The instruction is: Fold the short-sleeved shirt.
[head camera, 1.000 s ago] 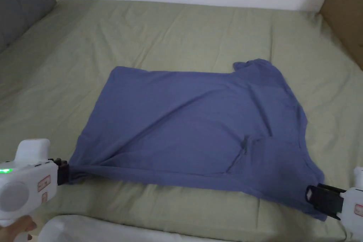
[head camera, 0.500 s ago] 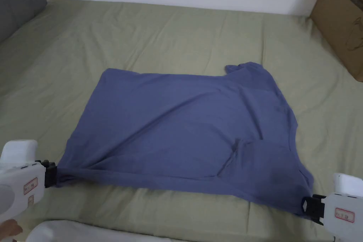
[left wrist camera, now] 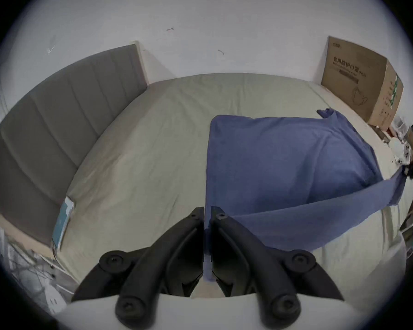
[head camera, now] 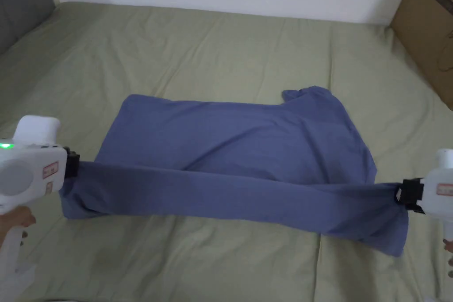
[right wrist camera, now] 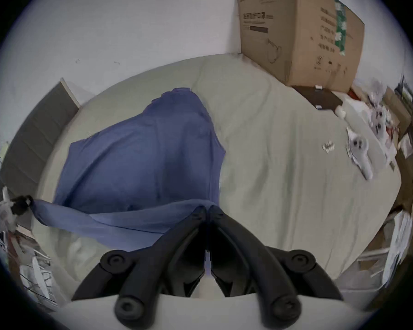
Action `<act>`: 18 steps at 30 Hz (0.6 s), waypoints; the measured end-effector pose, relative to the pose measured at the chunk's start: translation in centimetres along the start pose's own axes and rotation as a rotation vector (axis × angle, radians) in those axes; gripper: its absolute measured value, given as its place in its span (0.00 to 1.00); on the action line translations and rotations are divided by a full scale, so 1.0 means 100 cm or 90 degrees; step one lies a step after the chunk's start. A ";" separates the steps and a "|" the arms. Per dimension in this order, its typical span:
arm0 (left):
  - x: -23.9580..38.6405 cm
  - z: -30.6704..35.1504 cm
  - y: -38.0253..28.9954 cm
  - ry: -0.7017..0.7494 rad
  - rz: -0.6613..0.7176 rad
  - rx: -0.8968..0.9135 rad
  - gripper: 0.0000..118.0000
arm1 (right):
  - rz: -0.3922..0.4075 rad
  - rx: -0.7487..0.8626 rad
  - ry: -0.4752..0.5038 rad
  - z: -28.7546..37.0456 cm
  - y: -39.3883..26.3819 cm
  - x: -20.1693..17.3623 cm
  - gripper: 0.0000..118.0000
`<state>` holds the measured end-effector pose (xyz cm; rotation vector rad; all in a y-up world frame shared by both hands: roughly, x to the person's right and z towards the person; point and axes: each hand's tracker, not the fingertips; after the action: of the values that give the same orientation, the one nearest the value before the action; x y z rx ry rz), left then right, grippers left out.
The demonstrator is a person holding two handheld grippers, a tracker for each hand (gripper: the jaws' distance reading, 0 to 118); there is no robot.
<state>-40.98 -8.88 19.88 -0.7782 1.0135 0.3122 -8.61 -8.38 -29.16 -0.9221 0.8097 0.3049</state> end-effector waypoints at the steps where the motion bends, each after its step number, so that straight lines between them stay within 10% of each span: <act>1: 0.005 -0.010 0.006 0.008 -0.019 -0.006 0.03 | 0.000 -0.009 -0.003 -0.012 0.006 -0.004 0.01; 4: 0.020 -0.043 0.016 0.016 -0.051 -0.039 0.04 | 0.017 -0.039 -0.023 -0.051 0.019 -0.015 0.01; 6: 0.023 -0.061 0.014 0.012 -0.054 -0.048 0.32 | 0.012 -0.058 -0.027 -0.075 0.018 -0.017 0.02; 8: 0.025 -0.070 0.010 0.025 -0.043 -0.068 0.37 | 0.003 -0.082 -0.024 -0.092 0.016 -0.016 0.03; 9: 0.023 -0.072 0.008 0.028 -0.034 -0.077 0.46 | 0.006 -0.083 -0.025 -0.095 0.013 -0.015 0.09; 12: 0.018 -0.067 0.002 0.020 -0.016 -0.074 0.81 | 0.013 -0.069 -0.036 -0.089 0.010 -0.014 0.72; 18: 0.006 -0.029 -0.006 0.006 0.032 -0.045 0.85 | -0.005 -0.009 -0.017 -0.043 0.010 -0.002 0.75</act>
<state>-42.20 -11.41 18.73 -0.8192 1.0368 0.3887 -11.39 -11.26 -31.07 -0.9326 0.7810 0.3160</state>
